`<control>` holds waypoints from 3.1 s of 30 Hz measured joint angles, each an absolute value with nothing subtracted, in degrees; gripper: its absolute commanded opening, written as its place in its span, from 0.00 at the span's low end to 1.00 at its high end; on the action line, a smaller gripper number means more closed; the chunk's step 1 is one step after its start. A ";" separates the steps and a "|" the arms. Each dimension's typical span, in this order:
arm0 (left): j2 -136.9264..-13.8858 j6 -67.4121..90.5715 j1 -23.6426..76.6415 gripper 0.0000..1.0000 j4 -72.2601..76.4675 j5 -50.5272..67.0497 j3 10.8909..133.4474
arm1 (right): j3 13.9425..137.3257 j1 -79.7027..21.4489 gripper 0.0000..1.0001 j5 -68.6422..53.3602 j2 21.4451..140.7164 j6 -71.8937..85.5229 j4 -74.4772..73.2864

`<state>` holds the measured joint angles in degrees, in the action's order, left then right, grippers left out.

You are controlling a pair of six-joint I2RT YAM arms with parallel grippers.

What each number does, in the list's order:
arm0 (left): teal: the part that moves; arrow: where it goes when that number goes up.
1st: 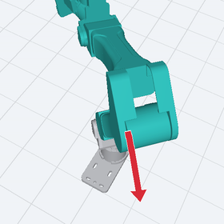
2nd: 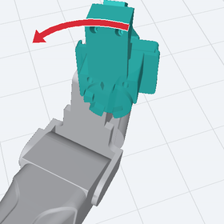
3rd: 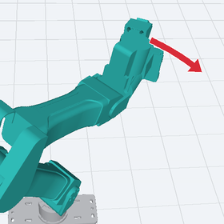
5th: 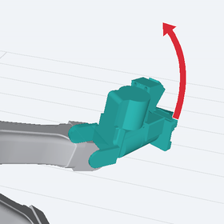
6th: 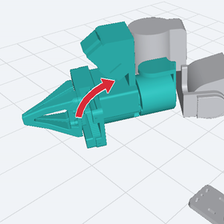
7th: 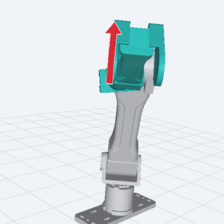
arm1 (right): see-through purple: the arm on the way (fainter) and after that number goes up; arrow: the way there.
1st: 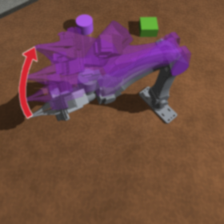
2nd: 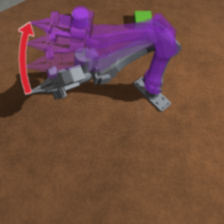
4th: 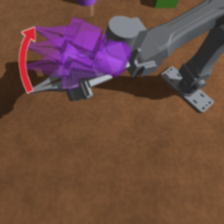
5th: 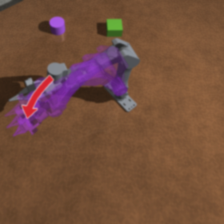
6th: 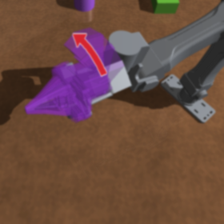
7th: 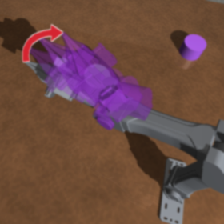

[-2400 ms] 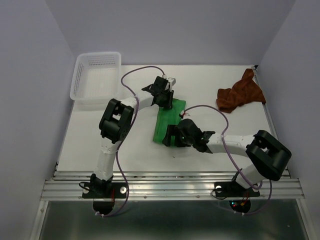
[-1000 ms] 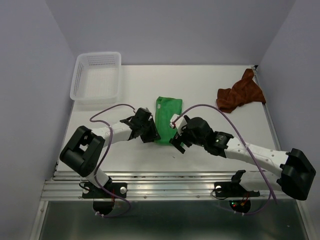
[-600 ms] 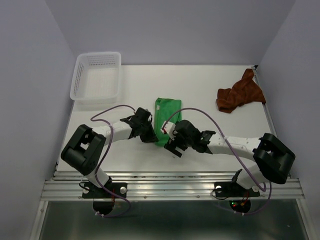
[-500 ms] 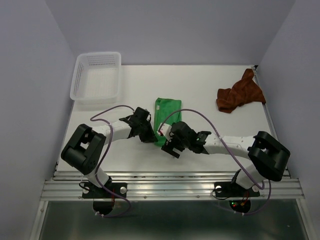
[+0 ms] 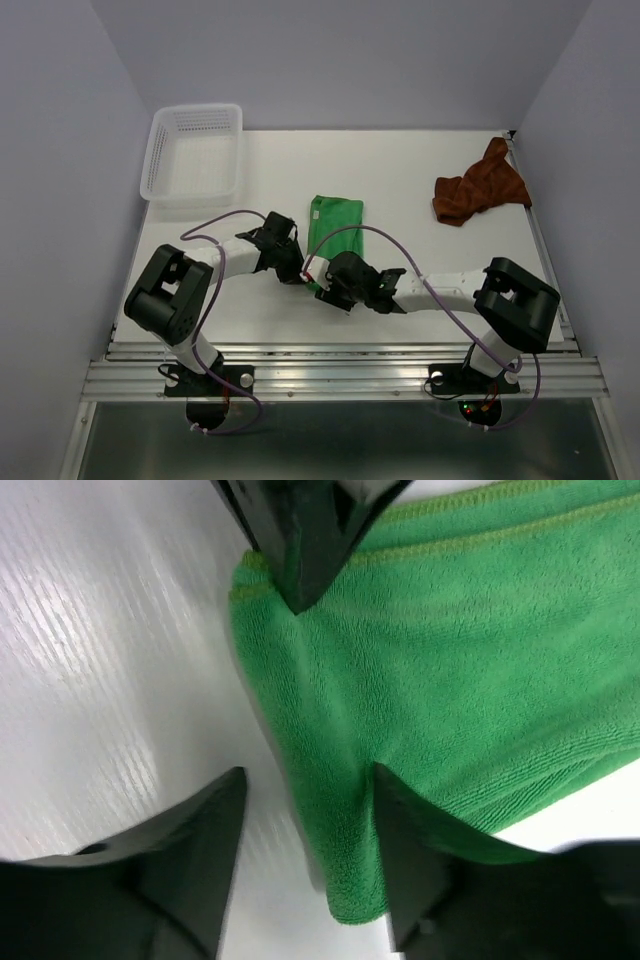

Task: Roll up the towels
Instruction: Roll the towel

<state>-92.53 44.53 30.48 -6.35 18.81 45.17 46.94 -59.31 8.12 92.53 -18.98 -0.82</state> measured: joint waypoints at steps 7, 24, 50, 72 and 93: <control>-92.53 44.12 29.36 0.17 -6.85 19.79 45.17 | 45.91 -59.33 0.40 10.85 93.71 -19.00 0.71; -82.13 44.12 28.73 0.82 -10.00 15.75 43.88 | 50.19 -57.93 0.11 -2.98 92.68 -13.93 -5.74; -69.76 43.79 27.57 0.90 -6.39 11.90 36.40 | 60.38 -38.57 0.10 -31.62 99.77 -0.54 -10.83; -72.16 40.80 27.64 0.88 3.81 13.02 30.41 | 65.19 -37.34 0.12 -33.01 107.28 1.50 -12.88; -84.77 40.75 27.64 0.25 10.15 13.26 34.35 | 65.19 -37.10 0.56 -34.04 107.20 -8.75 -14.02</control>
